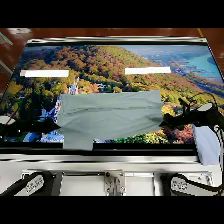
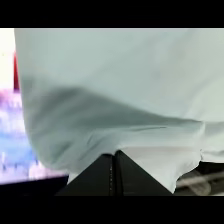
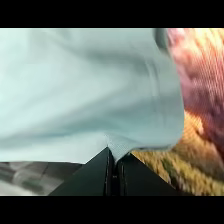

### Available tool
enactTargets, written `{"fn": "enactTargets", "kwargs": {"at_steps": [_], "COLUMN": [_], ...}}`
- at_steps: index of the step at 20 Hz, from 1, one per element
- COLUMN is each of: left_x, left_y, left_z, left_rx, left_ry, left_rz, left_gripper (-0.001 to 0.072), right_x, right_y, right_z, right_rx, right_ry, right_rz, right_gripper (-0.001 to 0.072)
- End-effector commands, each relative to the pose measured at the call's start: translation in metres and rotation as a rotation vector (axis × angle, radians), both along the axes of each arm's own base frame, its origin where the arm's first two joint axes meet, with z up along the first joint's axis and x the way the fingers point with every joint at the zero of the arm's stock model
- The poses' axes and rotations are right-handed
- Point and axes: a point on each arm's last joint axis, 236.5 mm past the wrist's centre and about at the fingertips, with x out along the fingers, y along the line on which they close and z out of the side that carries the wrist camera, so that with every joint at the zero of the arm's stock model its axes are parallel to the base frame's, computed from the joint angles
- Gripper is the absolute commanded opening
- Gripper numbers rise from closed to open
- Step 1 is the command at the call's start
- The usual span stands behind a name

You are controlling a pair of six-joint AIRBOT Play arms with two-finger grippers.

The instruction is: Fold the shirts.

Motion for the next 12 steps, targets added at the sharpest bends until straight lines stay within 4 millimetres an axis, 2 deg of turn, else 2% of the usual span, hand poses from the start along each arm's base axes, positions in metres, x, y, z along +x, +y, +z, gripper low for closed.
{"fn": "enactTargets", "kwargs": {"at_steps": [1,4,6,9,12], "left_x": [0.052,0.095,0.124,0.162,0.187], "left_y": [0.016,0.011,0.004,-0.007,-0.014], "left_z": [0.038,0.046,0.046,0.033,0.012], "left_rx": [0.043,-0.018,-0.067,-0.128,-0.152], "left_ry": [-0.123,-0.13,-0.134,-0.102,-0.055], "left_rz": [0.01,0.028,0.029,0.047,0.061], "left_gripper": [0.004,0.004,0.004,0.004,0.004], "right_x": [0.069,0.115,0.138,0.165,0.181], "right_y": [-0.004,-0.005,-0.002,-0.001,-0.003], "right_z": [0.023,0.029,0.029,0.019,0.006], "right_rx": [-0.12,-0.169,-0.169,-0.164,-0.163], "right_ry": [-0.205,-0.28,-0.3,-0.299,-0.29], "right_rz": [-0.047,-0.123,-0.12,-0.12,-0.129], "right_gripper": [0.0061,0.0061,0.0061,0.0061,0.0062]}}
